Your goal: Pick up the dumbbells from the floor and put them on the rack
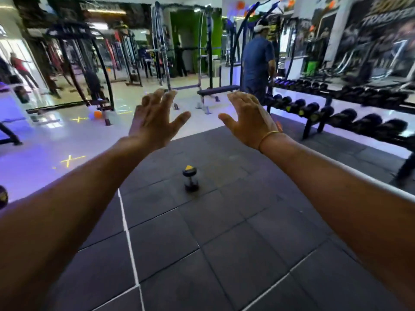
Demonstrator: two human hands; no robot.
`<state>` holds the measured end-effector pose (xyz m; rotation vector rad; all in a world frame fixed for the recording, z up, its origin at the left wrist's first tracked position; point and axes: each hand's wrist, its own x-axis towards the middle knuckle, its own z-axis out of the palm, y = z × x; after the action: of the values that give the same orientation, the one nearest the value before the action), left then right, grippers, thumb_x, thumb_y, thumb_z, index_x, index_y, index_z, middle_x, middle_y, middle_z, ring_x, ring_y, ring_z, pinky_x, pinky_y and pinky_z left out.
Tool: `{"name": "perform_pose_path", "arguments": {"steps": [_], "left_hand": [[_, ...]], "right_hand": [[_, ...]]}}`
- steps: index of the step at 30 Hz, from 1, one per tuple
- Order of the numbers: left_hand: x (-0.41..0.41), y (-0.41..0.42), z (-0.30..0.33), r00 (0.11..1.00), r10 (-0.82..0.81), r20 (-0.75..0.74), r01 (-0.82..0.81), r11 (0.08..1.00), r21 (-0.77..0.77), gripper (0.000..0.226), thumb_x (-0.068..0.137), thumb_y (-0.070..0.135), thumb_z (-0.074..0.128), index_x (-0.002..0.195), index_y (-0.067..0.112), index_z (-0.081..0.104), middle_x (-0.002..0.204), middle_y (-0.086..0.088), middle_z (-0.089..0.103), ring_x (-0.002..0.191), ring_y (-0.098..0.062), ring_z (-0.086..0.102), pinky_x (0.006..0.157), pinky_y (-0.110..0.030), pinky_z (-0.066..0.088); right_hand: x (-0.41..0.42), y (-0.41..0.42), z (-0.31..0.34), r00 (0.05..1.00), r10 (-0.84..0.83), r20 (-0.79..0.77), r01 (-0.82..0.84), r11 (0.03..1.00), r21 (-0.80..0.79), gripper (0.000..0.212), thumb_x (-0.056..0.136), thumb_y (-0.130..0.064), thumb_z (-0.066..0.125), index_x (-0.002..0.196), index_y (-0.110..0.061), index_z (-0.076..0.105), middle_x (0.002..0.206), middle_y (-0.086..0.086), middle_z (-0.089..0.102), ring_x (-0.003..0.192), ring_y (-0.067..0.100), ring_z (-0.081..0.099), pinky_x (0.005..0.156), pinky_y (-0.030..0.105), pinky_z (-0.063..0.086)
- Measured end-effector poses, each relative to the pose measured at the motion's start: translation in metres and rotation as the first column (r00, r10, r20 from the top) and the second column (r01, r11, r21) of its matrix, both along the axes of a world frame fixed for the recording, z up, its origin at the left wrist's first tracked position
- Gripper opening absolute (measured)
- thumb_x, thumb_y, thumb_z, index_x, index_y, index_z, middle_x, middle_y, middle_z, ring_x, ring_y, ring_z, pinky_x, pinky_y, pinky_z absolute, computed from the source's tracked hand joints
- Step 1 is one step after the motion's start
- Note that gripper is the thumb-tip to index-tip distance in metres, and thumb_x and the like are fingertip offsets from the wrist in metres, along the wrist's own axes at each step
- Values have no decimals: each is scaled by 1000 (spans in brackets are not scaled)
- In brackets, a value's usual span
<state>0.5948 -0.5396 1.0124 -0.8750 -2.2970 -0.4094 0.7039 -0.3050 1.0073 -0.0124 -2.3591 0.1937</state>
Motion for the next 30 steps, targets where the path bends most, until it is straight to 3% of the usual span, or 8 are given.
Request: {"name": "perform_pose_path", "arguments": {"steps": [3,11,19,30], "left_hand": [[-65,61,-40,995,-8,101,14,998,-56,74,91,68,38,150,23,28,155,-12,29,140,-33,27,112,-48,27],[-227,163,-138,933,75,352,-2,980,-201,80,89,72,37,152,24,25,159,-10,25,144,-32,23,116,-50,26],[-372,250,-232,889,198,413,-57,943,-329,79,91,70,37,152,22,27,159,-14,25,144,-34,24,115,-49,26],[-550,307,-325,706,435,558,-205,881,-427,80,90,72,35,151,20,30,156,-15,31,141,-35,29,112,-50,31]], "right_hand": [[-60,45,-37,997,-29,67,31,999,-24,58,92,-39,58,137,-3,48,139,17,51,129,35,45,105,48,41],[-221,134,-141,948,-54,314,86,992,-89,67,93,-47,52,147,-10,37,151,12,39,141,28,32,113,45,34],[-384,231,-258,865,33,501,49,987,-150,67,95,-48,50,148,-11,34,153,11,36,143,27,29,116,41,30],[-611,295,-350,656,235,717,-117,970,-211,66,94,-50,48,147,-12,35,152,8,36,141,25,30,112,45,35]]}}
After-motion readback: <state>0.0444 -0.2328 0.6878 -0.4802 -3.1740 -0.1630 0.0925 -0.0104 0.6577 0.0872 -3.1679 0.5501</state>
